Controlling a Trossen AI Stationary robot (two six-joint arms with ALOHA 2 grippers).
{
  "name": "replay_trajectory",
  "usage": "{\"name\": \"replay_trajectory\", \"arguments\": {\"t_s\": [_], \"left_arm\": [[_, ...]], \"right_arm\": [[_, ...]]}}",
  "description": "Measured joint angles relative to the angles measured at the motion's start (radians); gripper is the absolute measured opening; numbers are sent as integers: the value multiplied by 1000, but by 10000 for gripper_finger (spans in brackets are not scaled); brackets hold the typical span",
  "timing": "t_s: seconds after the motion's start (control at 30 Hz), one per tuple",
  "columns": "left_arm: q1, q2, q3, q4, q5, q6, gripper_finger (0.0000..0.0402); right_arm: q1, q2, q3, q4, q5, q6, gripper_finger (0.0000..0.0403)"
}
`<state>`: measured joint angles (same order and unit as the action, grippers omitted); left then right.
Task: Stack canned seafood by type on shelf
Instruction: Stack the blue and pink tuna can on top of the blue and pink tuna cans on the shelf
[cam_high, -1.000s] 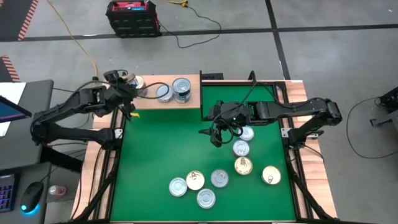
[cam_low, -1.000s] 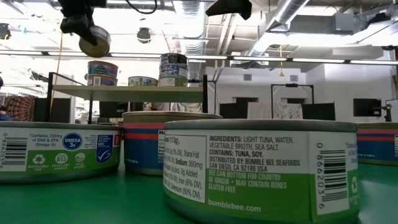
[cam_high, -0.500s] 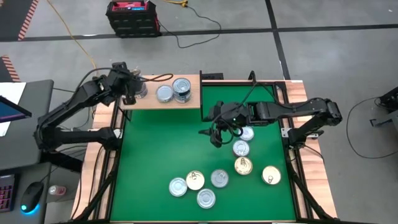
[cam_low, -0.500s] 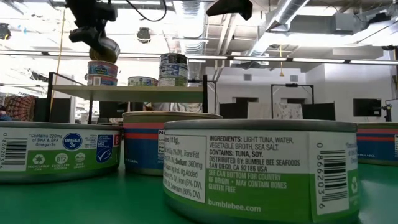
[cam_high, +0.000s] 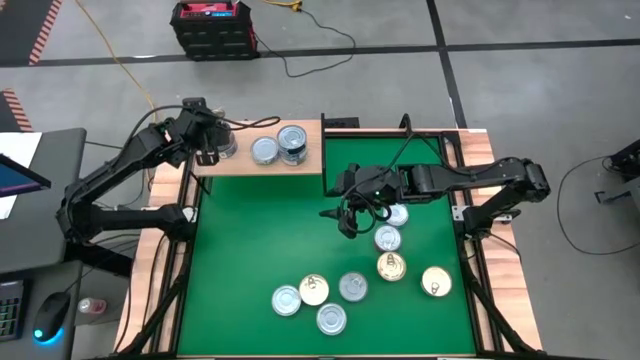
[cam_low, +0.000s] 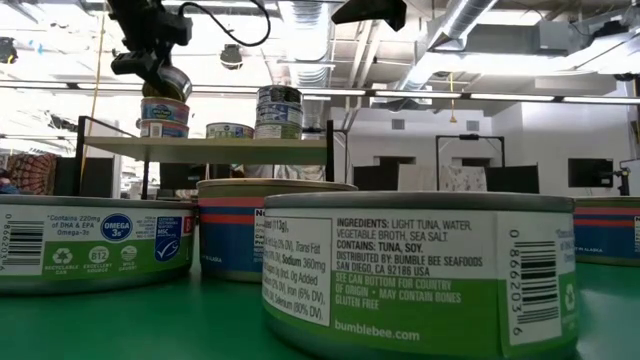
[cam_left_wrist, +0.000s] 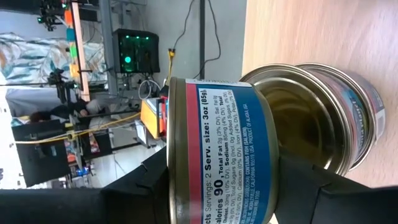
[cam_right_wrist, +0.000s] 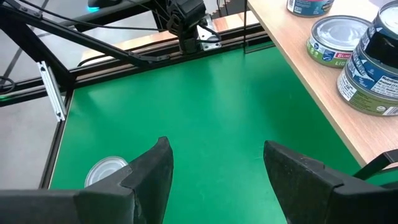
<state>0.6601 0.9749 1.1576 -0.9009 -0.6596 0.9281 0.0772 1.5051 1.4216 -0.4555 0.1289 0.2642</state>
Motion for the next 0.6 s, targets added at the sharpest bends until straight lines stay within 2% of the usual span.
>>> {"name": "replay_trajectory", "arguments": {"t_s": [0.3,0.6], "left_arm": [[-11,0,0,-1,-1,-47,197],[-77,-1,39,-18,6,-89,253]], "right_arm": [[-1,0,0,0,2,11,276],[-2,0,0,1,8,27,276]]}}
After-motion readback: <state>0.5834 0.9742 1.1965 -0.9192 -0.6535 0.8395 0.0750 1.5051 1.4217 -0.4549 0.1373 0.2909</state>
